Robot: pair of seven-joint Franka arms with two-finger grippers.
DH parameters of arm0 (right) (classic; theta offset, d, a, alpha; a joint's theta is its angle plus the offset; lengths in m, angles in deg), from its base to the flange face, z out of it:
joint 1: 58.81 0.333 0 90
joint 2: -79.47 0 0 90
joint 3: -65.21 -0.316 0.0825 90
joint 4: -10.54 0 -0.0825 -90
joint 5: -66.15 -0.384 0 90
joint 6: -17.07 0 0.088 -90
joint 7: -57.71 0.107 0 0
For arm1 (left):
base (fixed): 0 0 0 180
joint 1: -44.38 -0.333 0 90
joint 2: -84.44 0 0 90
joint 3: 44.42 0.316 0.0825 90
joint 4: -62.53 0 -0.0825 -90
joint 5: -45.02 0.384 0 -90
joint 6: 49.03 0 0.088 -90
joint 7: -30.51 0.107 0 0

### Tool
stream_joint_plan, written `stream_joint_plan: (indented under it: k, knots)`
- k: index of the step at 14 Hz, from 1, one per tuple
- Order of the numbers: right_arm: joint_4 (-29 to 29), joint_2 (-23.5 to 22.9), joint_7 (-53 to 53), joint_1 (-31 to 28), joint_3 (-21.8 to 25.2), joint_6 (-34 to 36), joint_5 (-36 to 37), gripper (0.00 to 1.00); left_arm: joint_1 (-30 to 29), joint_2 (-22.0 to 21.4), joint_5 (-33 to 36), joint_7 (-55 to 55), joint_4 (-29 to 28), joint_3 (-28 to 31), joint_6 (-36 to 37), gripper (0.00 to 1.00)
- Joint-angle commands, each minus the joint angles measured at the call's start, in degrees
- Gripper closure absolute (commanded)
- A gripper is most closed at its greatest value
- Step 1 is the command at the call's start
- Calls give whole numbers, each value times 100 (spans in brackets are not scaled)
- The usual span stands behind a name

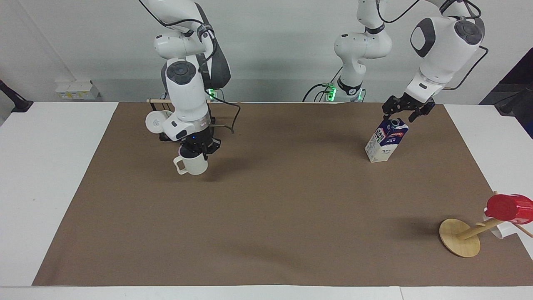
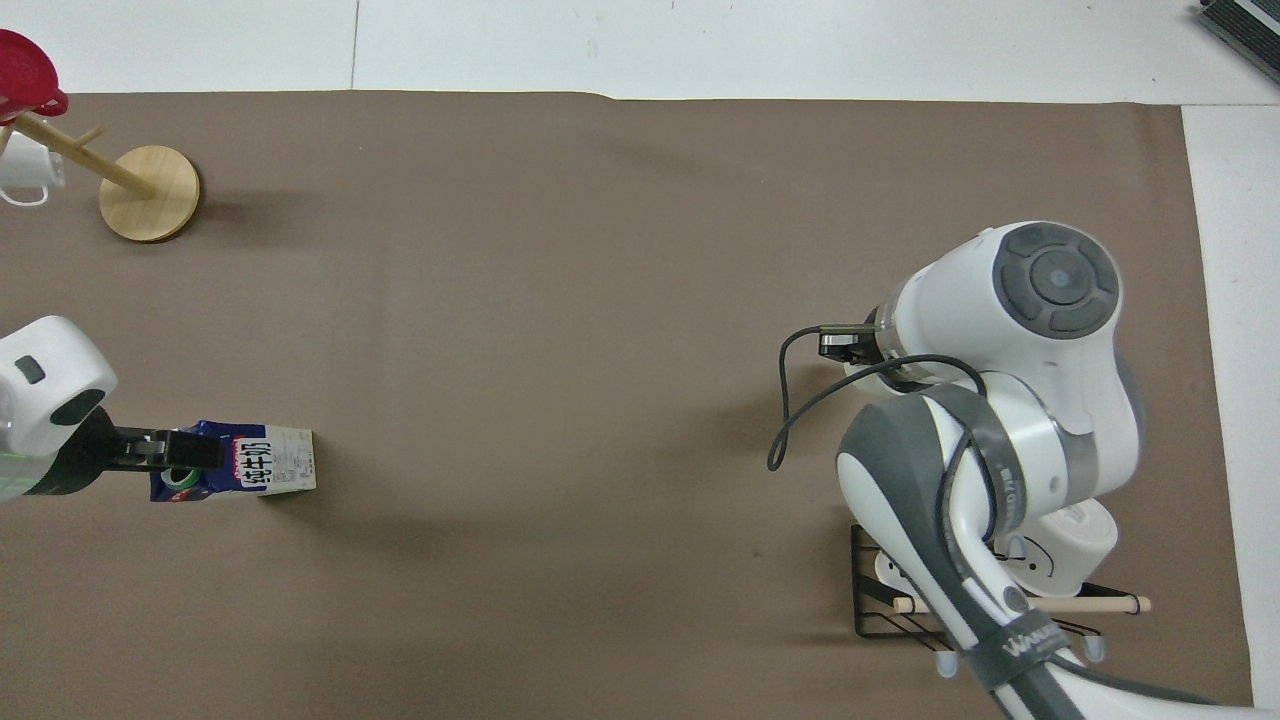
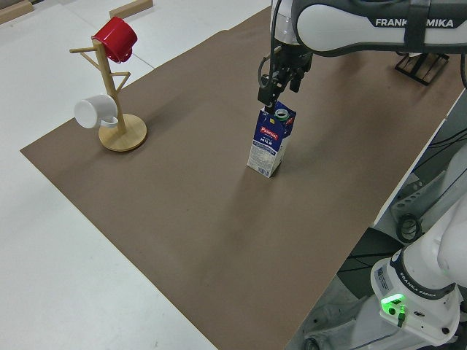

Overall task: Place cup and milk on table
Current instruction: 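Lift the mug with the right gripper while the left gripper grasps the carton, then carry the mug toward the table centre while the left gripper moves the carton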

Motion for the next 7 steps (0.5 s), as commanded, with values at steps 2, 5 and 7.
stream_joint_plan:
  k: [2, 5, 7]
  knots:
    - [-298, -416, 1002, 609, -7, -117, 15, 100, -42, -212, 111, 68, -649, -1, -615, 0]
    - [-290, -583, 1188, 899, -16, -389, -64, 100, -33, -194, 111, 68, -887, -1, -985, 0]
    - [-290, -679, 1416, 1180, -16, -486, -73, 100, -33, -177, 111, 76, -887, -1, -1003, 9]
